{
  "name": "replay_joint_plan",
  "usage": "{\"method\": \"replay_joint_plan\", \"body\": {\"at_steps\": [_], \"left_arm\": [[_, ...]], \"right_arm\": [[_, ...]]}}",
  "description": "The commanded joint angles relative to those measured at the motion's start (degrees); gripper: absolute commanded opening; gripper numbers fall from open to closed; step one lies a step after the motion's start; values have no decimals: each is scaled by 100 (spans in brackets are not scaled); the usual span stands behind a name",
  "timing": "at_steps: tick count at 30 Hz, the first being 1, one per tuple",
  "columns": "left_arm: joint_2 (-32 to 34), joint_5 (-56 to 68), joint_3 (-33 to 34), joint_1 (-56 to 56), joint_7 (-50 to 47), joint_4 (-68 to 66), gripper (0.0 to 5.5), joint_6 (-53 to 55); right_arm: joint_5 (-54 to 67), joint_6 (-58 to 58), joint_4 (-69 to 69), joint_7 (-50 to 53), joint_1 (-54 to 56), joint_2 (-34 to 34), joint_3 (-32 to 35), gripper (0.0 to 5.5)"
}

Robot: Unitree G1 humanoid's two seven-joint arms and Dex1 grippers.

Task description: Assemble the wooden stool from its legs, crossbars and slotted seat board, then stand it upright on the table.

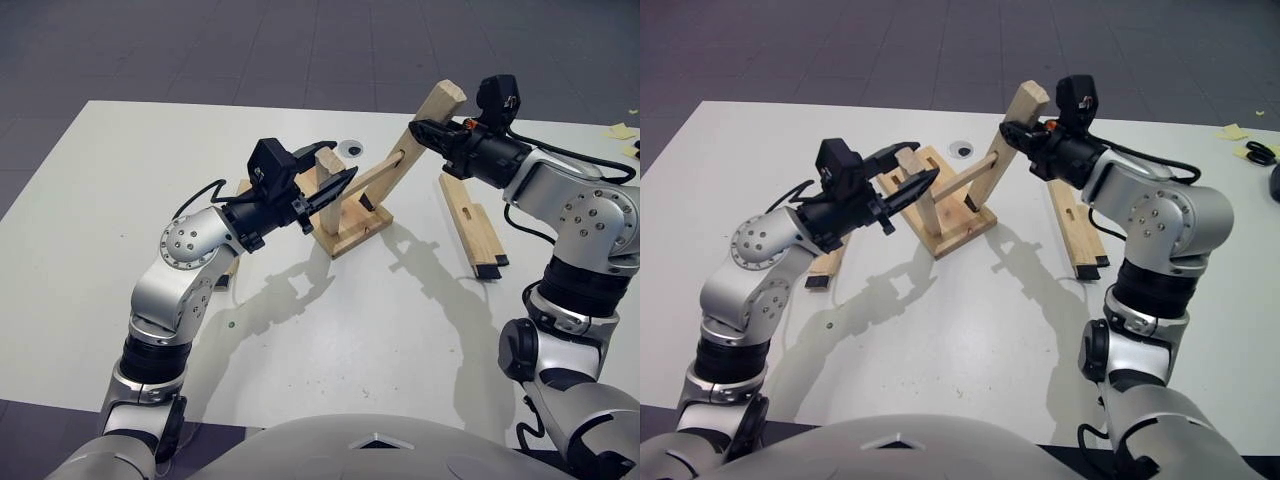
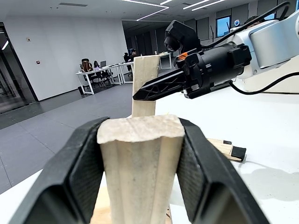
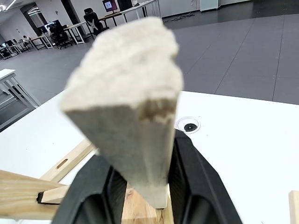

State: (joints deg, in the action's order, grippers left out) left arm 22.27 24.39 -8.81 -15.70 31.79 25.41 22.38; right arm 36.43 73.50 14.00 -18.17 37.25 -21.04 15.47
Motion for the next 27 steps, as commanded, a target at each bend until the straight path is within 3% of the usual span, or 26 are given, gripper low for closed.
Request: {"method": "replay_joint_plan", "body": {"at_steps": [1,8,16,27], "left_arm": [[44,-61,-410,287,221,-364,204,417],[21,-94,-435,284,158,-383,204,373],[54,-109,-464,350,145,-330,204,361],[-34,-158,-530,484,6,-207,204,379]], "right_arm": [[371,424,9,-565,64,-62,-769,105],[131,495,-173,-567,-158,-209,-1443,103],[197,598,522,-327,-841,-94,-1402,103],[224,615,510,-302,-531,15,-1083,103]]}}
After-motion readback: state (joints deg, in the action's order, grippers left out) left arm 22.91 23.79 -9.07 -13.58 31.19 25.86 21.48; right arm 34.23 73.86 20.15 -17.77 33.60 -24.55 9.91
